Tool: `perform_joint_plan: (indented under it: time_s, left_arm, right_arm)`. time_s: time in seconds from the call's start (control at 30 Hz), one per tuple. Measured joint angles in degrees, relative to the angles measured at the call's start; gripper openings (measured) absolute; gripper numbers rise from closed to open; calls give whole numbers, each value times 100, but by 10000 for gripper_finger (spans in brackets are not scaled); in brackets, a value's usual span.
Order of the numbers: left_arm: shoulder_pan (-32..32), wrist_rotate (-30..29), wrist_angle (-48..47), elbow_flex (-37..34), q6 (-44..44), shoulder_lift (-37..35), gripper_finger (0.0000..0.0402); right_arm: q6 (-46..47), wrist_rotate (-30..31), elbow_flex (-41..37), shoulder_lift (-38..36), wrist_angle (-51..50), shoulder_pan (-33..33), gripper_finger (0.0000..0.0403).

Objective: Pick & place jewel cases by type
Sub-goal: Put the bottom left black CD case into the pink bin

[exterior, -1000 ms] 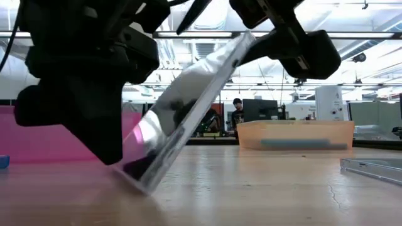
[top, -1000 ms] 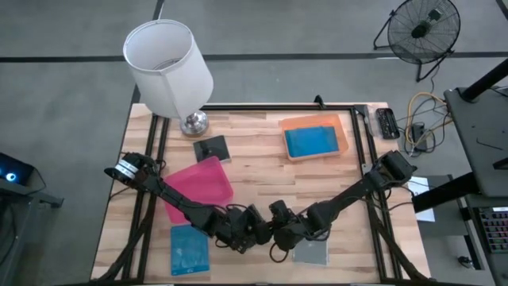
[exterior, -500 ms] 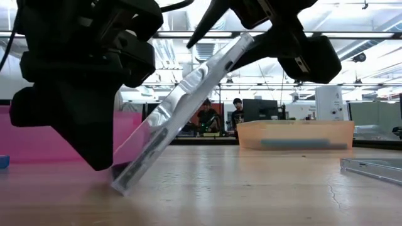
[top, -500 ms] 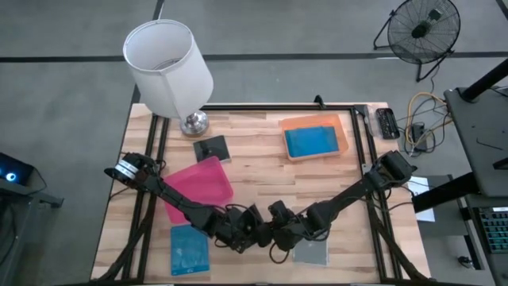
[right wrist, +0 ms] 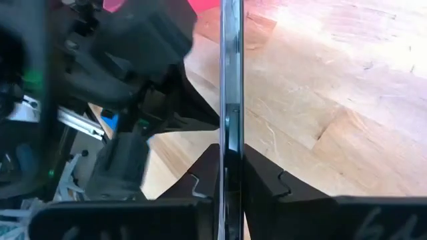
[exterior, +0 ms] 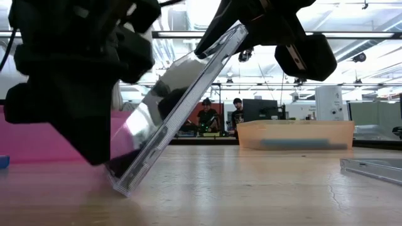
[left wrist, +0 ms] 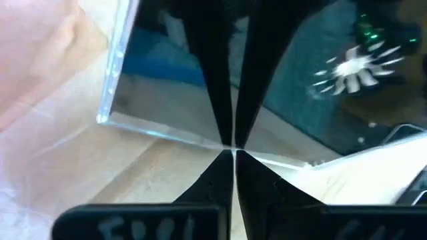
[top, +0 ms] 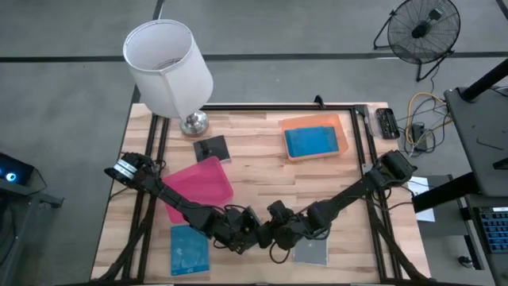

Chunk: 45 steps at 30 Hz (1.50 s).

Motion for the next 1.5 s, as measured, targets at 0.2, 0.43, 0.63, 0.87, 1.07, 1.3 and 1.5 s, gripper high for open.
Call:
perform_joint_plan:
  time_s: [0.2,0.43,0.63,0.87,1.07,1.3,1.5]
  left_arm:
    - [-80,-104,20,0,19,-254,49]
    - [-174,-160,9,0,0,-658,116]
    - [-279,-542,-45,0,272,-1254,128]
    - [-352,-1327,122,0,1098,-2046,129]
    - [-445,-2137,682,0,2051,-2686,129]
    - [-448,-2202,1490,0,3157,-3192,129]
    - [-445,-2263,1767,0,3870,-3415,129]
  right_arm:
    - [-109,-188,0,-5,-45,2,38]
    - [-246,-321,-3,-106,-196,3,35]
    - [-436,-287,-4,-469,-707,15,35]
    - [-975,-270,-7,-1116,-879,46,34]
    - [-1534,-265,-7,-1764,-884,102,34]
    - [-2142,-266,-4,-2392,-892,231,34]
    - [-2428,-262,-4,-2791,-829,374,34]
